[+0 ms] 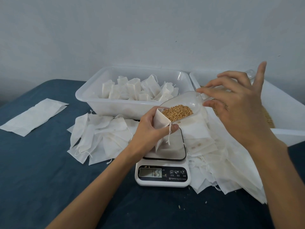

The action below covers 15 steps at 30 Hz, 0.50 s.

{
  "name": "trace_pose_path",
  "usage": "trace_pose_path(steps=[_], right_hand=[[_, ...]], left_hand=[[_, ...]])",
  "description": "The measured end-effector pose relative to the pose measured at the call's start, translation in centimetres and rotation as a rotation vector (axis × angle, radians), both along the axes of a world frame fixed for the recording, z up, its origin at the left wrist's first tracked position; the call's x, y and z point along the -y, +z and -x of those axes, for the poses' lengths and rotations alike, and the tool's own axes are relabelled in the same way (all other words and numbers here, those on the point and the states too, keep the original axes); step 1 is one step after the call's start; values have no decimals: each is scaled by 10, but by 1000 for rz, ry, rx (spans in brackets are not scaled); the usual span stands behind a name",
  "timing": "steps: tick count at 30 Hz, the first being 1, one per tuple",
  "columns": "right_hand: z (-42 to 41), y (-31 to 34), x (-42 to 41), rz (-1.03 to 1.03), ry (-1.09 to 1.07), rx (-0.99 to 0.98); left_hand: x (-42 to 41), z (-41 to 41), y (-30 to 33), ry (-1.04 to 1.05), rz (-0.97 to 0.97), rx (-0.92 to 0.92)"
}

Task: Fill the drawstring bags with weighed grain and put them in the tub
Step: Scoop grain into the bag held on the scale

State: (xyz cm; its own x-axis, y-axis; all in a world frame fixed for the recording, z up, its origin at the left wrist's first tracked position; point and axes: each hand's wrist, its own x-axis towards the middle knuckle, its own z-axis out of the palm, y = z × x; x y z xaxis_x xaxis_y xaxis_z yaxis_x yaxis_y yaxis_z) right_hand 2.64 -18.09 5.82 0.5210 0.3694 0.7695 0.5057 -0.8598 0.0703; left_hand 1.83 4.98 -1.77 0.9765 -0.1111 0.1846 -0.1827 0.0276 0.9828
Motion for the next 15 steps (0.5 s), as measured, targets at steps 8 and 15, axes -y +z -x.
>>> trace_pose_path(steps=[8, 15], right_hand=[[-1, -1, 1, 5, -9, 18], [-3, -3, 1, -6, -10, -10]], left_hand=[[0, -1, 0, -9, 17, -7], [-1, -1, 1, -19, 37, -11]])
